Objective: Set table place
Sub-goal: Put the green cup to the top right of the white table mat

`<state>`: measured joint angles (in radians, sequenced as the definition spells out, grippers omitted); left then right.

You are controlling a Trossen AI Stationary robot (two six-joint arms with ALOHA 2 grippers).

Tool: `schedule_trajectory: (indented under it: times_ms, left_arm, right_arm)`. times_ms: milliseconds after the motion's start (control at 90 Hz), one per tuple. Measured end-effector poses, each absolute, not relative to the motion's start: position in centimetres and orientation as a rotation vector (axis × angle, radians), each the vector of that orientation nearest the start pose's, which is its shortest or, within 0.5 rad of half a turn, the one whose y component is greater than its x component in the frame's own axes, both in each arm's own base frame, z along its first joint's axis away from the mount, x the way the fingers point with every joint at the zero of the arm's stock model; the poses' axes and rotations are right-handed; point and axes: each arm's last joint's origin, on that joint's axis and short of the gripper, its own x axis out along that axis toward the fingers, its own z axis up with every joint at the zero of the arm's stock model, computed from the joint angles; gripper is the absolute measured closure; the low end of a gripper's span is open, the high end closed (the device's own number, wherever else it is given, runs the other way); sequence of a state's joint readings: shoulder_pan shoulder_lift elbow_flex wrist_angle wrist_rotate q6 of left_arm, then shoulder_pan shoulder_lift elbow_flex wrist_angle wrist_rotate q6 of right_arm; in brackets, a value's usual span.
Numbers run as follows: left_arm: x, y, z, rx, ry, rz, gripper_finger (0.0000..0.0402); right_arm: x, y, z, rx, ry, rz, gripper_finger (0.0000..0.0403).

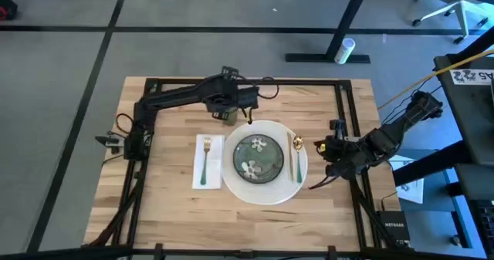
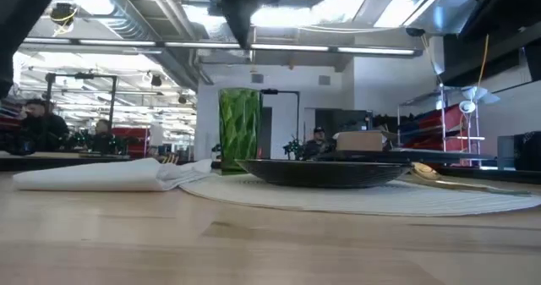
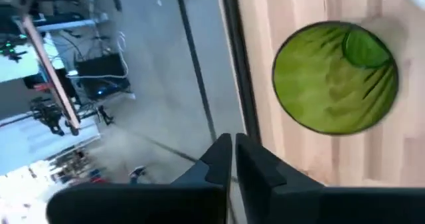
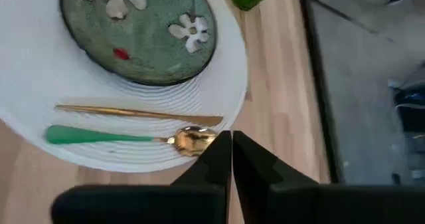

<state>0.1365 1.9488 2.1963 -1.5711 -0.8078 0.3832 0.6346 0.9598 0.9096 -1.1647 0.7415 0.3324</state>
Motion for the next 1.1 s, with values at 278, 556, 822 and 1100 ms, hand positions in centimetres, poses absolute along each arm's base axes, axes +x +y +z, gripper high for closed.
schedule_trajectory:
  times_ms: [278,556,822,1100]
  left_arm:
    - [29.0,4.9,44.7,0.429,1.156,0.490,0.0401]
    - [24.1,3.9,48.0,0.271,0.995,0.378,0.0401]
    - [21.5,3.2,49.4,0.239,0.920,0.246,0.0401]
    - [18.7,2.6,51.0,0.182,0.771,0.180,0.0401]
  right_arm:
    - [14.0,7.6,29.1,-0.605,0.763,-0.260,0.0403]
    - [16.3,7.6,30.7,-0.696,0.624,-0.207,0.0395]
    - [18.9,5.2,31.9,-0.713,0.542,-0.142,0.0350]
    - [20.7,2.4,32.1,-0.685,0.508,-0.078,0.0338]
